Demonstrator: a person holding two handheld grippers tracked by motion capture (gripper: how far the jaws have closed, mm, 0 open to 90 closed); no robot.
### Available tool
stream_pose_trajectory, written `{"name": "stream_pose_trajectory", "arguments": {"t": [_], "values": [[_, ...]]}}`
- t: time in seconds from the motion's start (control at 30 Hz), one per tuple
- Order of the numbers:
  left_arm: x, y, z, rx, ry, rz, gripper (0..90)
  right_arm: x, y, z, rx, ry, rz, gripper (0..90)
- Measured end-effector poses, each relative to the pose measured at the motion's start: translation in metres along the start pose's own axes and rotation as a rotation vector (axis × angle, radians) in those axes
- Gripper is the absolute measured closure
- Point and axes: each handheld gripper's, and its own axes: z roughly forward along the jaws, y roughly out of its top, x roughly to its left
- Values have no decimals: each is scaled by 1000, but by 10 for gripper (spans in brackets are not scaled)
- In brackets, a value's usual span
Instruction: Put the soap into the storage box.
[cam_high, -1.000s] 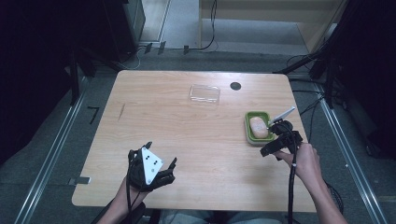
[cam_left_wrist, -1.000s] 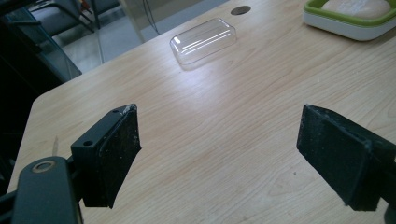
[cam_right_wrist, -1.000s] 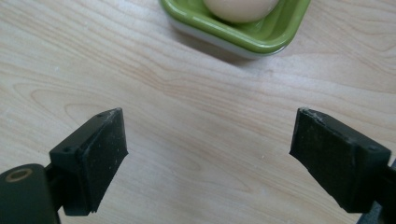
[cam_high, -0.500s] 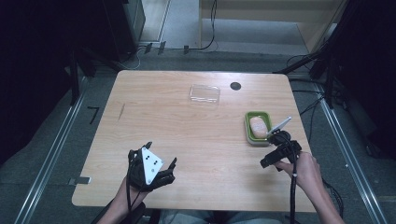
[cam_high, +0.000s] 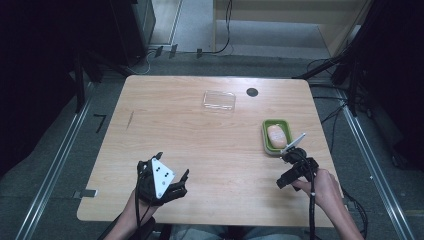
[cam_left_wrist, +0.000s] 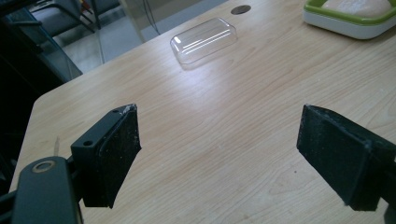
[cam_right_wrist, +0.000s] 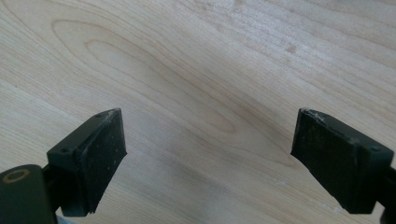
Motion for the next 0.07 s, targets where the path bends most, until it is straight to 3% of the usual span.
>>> {"name": "stream_pose_trajectory", "arguments": {"t": [0.07], "values": [[1, 0, -1, 6, 6, 2, 140, 0, 0, 1, 10, 2, -4, 107]]}}
